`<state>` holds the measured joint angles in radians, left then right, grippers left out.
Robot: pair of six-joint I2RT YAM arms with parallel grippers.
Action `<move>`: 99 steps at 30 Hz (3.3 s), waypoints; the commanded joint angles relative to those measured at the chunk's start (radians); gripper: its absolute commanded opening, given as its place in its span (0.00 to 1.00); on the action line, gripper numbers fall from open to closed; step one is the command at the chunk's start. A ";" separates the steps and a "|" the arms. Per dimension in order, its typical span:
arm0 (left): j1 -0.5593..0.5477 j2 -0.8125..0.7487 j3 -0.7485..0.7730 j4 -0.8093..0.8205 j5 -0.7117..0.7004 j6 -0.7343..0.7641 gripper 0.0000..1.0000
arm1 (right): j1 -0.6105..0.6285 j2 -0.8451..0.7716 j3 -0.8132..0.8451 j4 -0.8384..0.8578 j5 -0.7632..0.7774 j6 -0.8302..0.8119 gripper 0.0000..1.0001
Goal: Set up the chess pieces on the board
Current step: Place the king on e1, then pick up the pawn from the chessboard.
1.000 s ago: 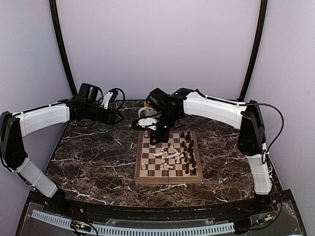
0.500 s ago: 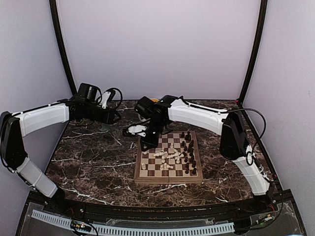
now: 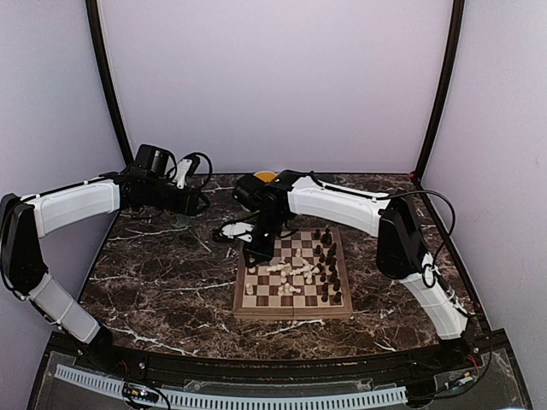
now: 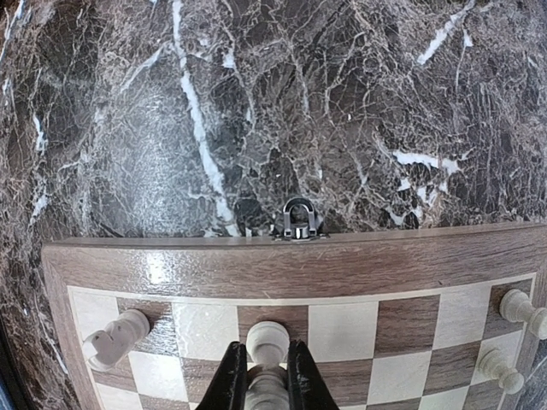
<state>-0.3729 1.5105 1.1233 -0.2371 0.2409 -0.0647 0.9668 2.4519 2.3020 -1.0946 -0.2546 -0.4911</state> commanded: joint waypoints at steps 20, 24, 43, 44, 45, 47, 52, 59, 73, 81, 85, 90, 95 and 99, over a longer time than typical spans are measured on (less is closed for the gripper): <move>0.007 -0.024 0.021 -0.027 -0.009 -0.003 0.49 | 0.012 0.045 0.036 0.009 -0.011 0.015 0.09; 0.006 -0.024 0.022 -0.028 -0.009 -0.003 0.49 | 0.011 0.044 0.034 0.010 -0.010 0.016 0.13; 0.006 -0.027 0.022 -0.028 -0.013 0.001 0.49 | 0.012 -0.019 0.007 0.007 0.020 0.013 0.31; 0.006 -0.028 0.023 -0.027 -0.013 0.003 0.49 | 0.011 -0.035 0.003 0.006 0.025 0.010 0.33; 0.006 -0.030 0.021 -0.025 -0.013 0.004 0.49 | 0.009 -0.052 -0.006 0.007 0.030 0.007 0.35; 0.008 -0.037 0.015 -0.015 -0.004 0.010 0.49 | 0.002 -0.115 -0.042 0.016 0.030 0.002 0.37; -0.003 -0.064 0.012 0.005 0.085 0.017 0.47 | -0.050 -0.285 -0.223 0.071 -0.001 -0.002 0.41; -0.133 -0.039 0.078 -0.084 0.082 0.097 0.45 | -0.192 -0.563 -0.602 0.201 -0.058 -0.012 0.41; -0.354 0.293 0.349 -0.184 0.069 0.155 0.43 | -0.468 -0.793 -0.993 0.497 -0.086 0.071 0.35; -0.454 0.572 0.629 -0.301 -0.014 0.202 0.46 | -0.572 -0.850 -1.087 0.663 0.131 0.132 0.36; -0.478 0.658 0.709 -0.325 -0.031 0.206 0.46 | -0.612 -0.849 -1.094 0.664 0.104 0.144 0.36; -0.484 0.711 0.749 -0.338 -0.049 0.200 0.44 | -0.621 -0.849 -1.095 0.662 0.084 0.142 0.36; -0.483 0.730 0.751 -0.332 -0.059 0.200 0.39 | -0.622 -0.843 -1.095 0.660 0.081 0.139 0.36; -0.483 0.740 0.751 -0.311 -0.053 0.193 0.35 | -0.621 -0.840 -1.095 0.658 0.080 0.138 0.36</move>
<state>-0.8574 2.2498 1.8458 -0.5411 0.1925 0.1246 0.3462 1.6276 1.2163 -0.4656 -0.1627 -0.3603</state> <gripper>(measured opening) 0.364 0.362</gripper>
